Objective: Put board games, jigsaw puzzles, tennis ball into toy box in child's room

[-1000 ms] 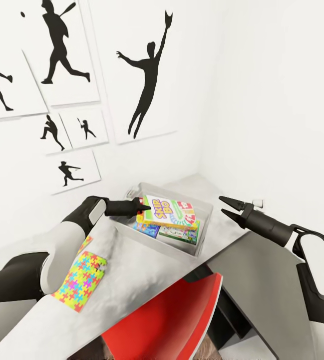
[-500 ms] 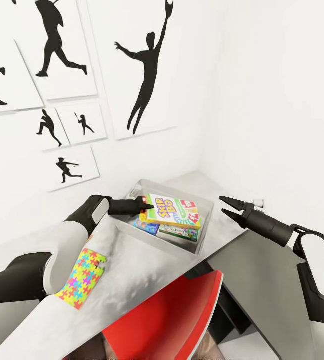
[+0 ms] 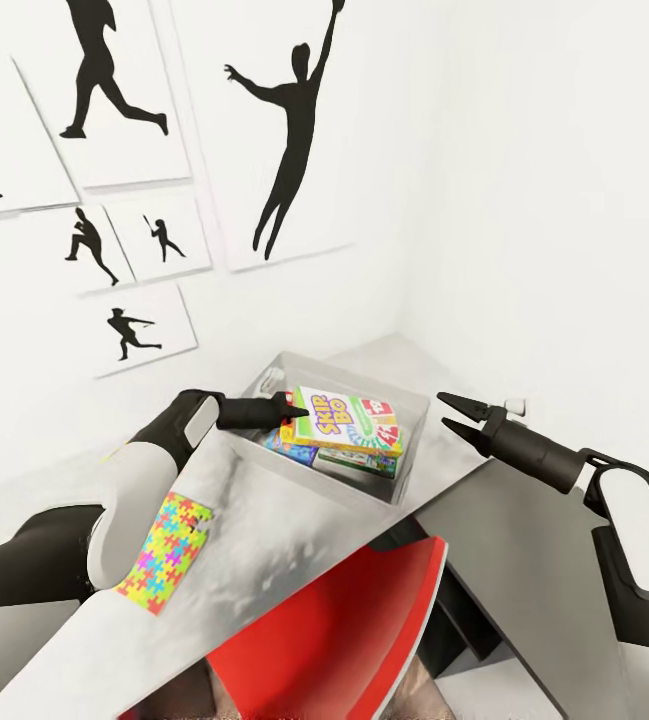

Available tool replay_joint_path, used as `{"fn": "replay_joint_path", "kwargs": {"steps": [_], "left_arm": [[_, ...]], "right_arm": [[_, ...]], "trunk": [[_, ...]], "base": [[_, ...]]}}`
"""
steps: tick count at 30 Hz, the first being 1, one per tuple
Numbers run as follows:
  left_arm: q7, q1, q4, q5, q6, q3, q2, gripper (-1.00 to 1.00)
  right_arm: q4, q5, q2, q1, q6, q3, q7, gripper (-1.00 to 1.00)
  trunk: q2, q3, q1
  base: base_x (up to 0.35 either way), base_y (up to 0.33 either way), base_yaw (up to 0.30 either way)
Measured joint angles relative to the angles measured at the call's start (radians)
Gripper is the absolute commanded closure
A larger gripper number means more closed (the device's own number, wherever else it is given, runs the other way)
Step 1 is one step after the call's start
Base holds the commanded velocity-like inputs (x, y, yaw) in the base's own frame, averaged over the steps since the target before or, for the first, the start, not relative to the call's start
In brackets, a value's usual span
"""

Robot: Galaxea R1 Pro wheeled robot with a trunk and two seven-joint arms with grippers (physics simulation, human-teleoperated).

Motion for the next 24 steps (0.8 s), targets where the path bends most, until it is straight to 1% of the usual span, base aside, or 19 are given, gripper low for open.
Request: {"fn": "replay_joint_path", "kwargs": {"steps": [13,15,17,19,24], "left_arm": [[0.0,0.0,-0.065,-0.001,0.0,-0.003,0.002,1.0],[0.001,0.0,-0.072,-0.001,0.0,-0.014,0.001,1.0],[0.0,0.0,-0.077,-0.004,-0.005,-0.039,0.0,1.0],[-0.001,0.0,-0.078,-0.006,-0.028,-0.062,0.0,1.0],[-0.002,0.0,-0.079,-0.008,-0.051,-0.081,-0.001,1.0]], "right_arm": [[-0.001,0.001,0.002,0.0,0.0,0.002,0.0,-1.0],[-0.001,0.001,0.004,0.0,0.0,0.004,0.0,-1.0],[-0.002,0.001,0.005,0.0,0.0,0.005,0.0,-1.0],[-0.002,0.001,0.006,0.0,0.0,0.005,0.0,-1.0],[-0.001,0.002,0.005,0.0,0.0,0.005,0.0,-1.0]], "trunk": [[0.0,-0.021,0.0],[0.0,-0.025,0.0],[0.0,-0.028,0.0],[0.0,-0.031,0.0],[0.0,-0.04,0.0]], "base": [[0.0,0.0,0.0],[0.0,0.0,0.0],[0.0,0.0,0.0],[0.0,0.0,0.0],[0.0,0.0,0.0]]}}
